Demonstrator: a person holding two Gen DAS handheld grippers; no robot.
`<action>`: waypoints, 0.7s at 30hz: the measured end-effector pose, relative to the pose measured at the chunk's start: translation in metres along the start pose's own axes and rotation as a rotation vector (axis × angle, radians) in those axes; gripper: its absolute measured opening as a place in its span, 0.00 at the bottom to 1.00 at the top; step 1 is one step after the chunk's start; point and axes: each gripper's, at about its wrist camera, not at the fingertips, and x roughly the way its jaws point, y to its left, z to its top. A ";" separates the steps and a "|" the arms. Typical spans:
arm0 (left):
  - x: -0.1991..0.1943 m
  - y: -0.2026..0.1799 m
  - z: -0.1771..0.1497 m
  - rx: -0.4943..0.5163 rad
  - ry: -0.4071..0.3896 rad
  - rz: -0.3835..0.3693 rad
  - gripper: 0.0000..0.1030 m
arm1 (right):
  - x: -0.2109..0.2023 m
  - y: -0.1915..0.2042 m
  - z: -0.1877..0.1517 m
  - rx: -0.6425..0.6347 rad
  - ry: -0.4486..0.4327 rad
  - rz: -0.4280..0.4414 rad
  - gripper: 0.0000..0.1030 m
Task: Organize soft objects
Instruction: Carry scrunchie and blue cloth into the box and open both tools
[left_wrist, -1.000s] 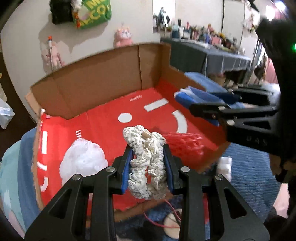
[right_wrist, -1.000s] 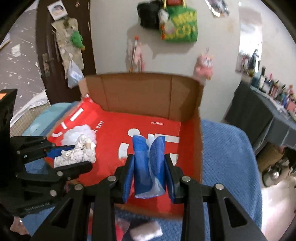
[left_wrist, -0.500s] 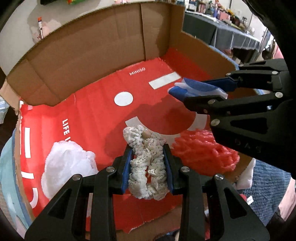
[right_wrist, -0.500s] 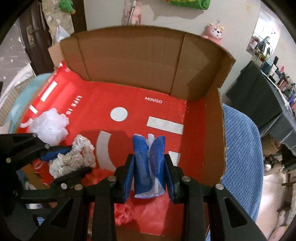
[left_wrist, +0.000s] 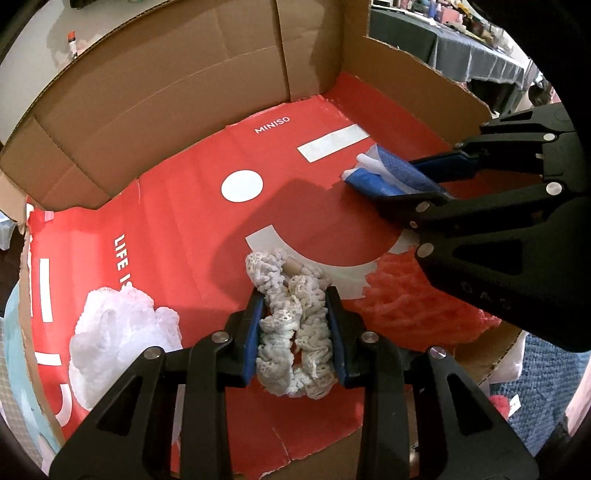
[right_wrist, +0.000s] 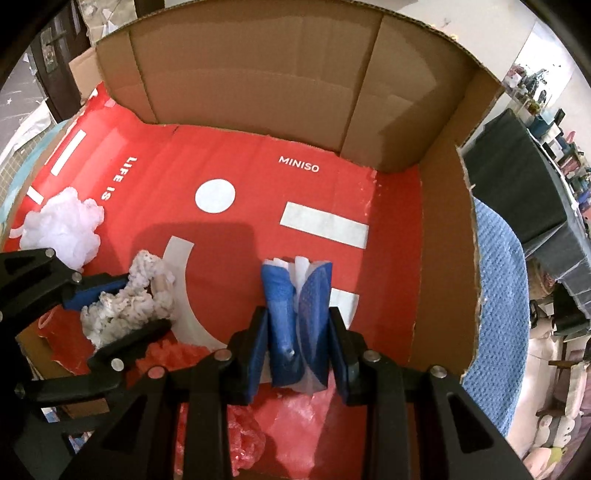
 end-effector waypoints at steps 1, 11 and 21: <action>0.001 0.000 0.001 0.002 0.003 0.000 0.29 | 0.001 0.000 -0.001 0.000 0.003 0.000 0.33; 0.002 -0.002 0.002 0.013 -0.002 0.009 0.30 | 0.007 -0.004 0.005 0.008 0.009 0.016 0.34; 0.001 -0.002 0.002 0.014 -0.017 0.034 0.43 | 0.011 -0.008 0.008 0.002 0.015 0.027 0.36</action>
